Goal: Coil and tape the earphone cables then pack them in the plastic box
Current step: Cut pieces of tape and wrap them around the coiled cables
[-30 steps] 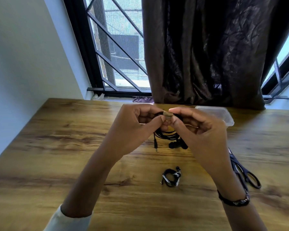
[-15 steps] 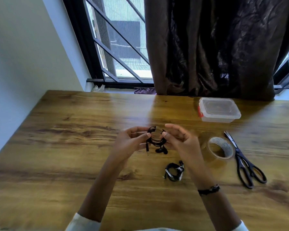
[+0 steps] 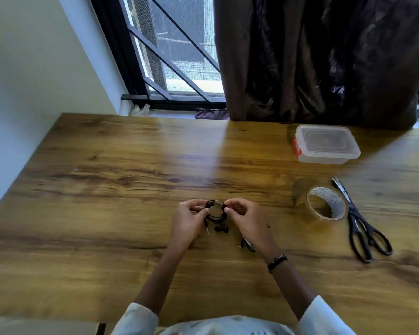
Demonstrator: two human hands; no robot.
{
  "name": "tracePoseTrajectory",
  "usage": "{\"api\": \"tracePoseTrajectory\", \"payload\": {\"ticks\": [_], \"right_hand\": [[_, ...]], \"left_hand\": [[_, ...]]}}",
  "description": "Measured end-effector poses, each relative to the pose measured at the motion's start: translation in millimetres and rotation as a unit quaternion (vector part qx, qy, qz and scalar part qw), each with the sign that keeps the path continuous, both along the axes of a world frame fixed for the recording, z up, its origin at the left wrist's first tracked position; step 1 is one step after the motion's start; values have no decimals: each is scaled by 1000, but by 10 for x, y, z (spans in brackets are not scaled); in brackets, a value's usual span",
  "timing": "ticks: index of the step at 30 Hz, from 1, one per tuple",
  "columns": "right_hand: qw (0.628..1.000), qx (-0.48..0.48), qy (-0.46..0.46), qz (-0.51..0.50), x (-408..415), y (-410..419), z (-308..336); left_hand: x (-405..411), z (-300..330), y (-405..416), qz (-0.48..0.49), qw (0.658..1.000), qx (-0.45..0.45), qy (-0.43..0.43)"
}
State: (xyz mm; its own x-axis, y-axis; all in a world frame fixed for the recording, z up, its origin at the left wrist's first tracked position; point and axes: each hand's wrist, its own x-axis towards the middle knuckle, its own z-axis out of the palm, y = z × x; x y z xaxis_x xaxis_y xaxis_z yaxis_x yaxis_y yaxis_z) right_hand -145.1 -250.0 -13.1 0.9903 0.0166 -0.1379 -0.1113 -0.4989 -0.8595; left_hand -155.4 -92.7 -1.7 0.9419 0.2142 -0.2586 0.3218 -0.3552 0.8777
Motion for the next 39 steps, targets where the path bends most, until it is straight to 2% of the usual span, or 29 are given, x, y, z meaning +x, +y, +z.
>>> {"api": "tracePoseTrajectory", "payload": {"ticks": [15,21,25,30,39], "right_hand": [[997,-71,-29,2,20,19,4],[989,-91,-109,-31,-138,-289,220],[969,-147,-183,-80,-288,-768,326],[955,-198,-172,-138,-383,-1248,322],[945,-294,-135,-42,-311,-1611,214]], "left_hand": [[-2,-179,-90,0,990,131,-43],[-93,-18,-206,-18,983,156,-97],[-106,170,-483,-87,978,110,-157],[-73,245,-1054,-176,965,58,-187],[85,97,-1769,-173,967,45,-180]]}}
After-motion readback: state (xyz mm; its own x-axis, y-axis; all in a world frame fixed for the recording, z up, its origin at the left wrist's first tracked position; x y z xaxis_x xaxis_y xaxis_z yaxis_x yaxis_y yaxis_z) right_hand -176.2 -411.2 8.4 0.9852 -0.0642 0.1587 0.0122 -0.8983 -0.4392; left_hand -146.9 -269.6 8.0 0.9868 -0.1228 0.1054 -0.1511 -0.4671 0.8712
